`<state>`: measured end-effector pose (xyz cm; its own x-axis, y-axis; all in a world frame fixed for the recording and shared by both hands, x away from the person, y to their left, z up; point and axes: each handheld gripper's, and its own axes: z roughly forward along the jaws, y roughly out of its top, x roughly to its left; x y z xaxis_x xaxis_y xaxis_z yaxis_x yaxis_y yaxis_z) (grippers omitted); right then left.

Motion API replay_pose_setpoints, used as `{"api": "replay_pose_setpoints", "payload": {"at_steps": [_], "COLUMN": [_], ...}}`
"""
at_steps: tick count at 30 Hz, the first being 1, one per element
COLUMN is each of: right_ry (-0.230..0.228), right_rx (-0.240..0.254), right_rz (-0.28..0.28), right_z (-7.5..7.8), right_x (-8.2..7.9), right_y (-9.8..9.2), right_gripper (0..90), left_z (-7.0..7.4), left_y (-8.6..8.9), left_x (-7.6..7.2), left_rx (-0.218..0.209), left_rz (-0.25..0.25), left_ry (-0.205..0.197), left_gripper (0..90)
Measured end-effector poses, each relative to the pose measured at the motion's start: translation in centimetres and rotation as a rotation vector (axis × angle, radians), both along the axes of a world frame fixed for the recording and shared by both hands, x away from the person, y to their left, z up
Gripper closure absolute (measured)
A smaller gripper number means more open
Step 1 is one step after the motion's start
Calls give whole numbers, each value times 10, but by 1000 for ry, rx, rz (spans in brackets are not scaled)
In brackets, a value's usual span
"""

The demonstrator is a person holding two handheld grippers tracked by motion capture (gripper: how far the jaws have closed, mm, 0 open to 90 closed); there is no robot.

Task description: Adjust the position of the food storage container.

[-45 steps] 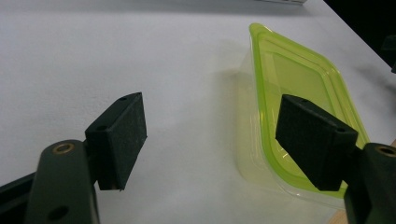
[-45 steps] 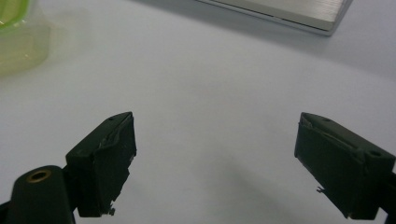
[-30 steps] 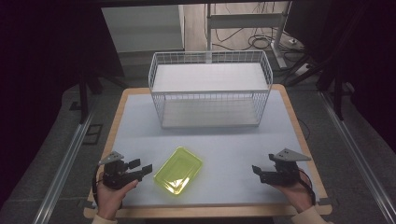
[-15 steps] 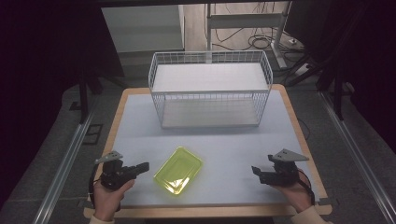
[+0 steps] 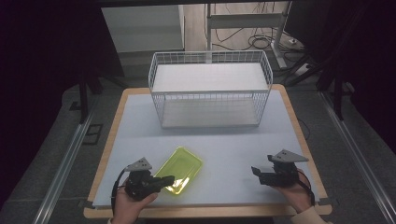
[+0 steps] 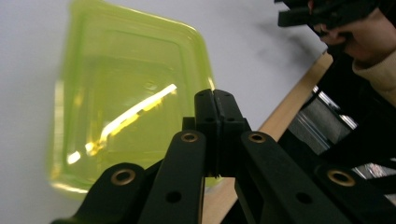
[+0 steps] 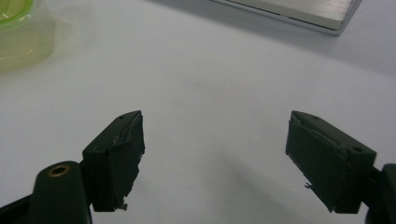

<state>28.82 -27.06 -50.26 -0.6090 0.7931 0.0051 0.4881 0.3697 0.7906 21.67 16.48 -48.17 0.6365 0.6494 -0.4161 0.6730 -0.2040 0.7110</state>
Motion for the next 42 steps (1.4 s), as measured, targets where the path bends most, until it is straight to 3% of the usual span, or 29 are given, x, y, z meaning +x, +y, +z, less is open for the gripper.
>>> {"api": "replay_pose_setpoints", "payload": {"at_steps": [4,7,11,16,27,42], "right_ry": [-1,-1,-1,-2,0,0], "right_rx": [-3,-7,-7,-9,-13,-13], "right_rz": [3,6,9,14,14,15], "right_z": [0,0,-1,-1,-2,-2], "right_x": [0,0,-1,-1,-1,0], "right_y": [1,2,2,3,3,3], "right_gripper": [196,196,196,196,196,196], "left_z": [-1,-4,-10,-14,-19,-20], "left_y": [-11,-25,-37,-44,-44,-43], "left_x": [-3,-6,-10,-12,-12,-14], "left_rx": [9,19,57,112,167,210], "left_rz": [-32,-91,-126,-136,-130,-113], "left_ry": [9,29,38,36,42,32], "left_gripper": [900,900,900,900,900,900]}}
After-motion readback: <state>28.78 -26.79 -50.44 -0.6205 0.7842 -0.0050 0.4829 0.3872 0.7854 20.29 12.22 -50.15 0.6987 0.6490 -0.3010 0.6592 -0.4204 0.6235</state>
